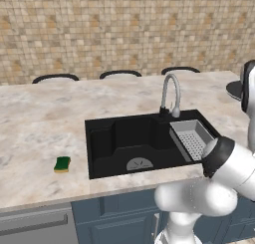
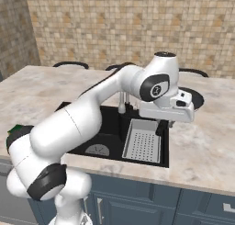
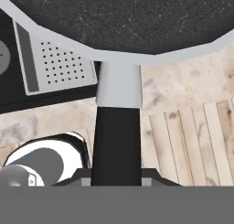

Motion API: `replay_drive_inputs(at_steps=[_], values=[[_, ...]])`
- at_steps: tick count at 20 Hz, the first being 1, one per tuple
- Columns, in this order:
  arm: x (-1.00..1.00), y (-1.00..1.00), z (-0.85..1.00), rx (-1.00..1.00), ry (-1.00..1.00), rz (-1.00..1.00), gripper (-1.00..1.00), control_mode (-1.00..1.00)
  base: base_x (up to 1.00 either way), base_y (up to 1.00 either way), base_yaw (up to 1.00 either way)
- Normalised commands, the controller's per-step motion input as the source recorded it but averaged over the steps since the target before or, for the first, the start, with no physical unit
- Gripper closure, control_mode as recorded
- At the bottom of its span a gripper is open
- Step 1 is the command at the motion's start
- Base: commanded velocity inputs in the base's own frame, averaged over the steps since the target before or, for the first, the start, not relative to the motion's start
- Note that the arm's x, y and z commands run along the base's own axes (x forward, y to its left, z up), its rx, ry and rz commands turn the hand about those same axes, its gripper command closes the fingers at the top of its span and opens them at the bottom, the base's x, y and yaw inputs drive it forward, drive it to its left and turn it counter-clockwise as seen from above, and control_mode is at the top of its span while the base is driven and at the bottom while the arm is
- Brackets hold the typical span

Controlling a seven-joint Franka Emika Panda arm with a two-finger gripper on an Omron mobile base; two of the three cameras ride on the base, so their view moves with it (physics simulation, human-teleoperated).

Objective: Pick the pan and sponge and place them into the sink. Then turn on the water.

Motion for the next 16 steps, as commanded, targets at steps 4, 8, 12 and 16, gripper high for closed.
replay_drive_inputs(at_steps=[4, 8, 12, 16], values=[[-0.14, 0.42, 0.05, 0.0, -0.01, -0.08, 1.0, -1.0, 0.0, 0.0, 0.0], [-0.16, 0.46, 0.02, 0.0, -0.01, -0.07, 1.0, -1.0, 0.0, 0.0, 0.0], [-0.18, 0.47, 0.04, 0.0, -0.01, -0.06, 1.0, -1.0, 0.0, 0.0, 0.0], [-0.17, 0.44, 0.1, 0.0, -0.03, -0.07, 1.0, -1.0, 0.0, 0.0, 0.0]])
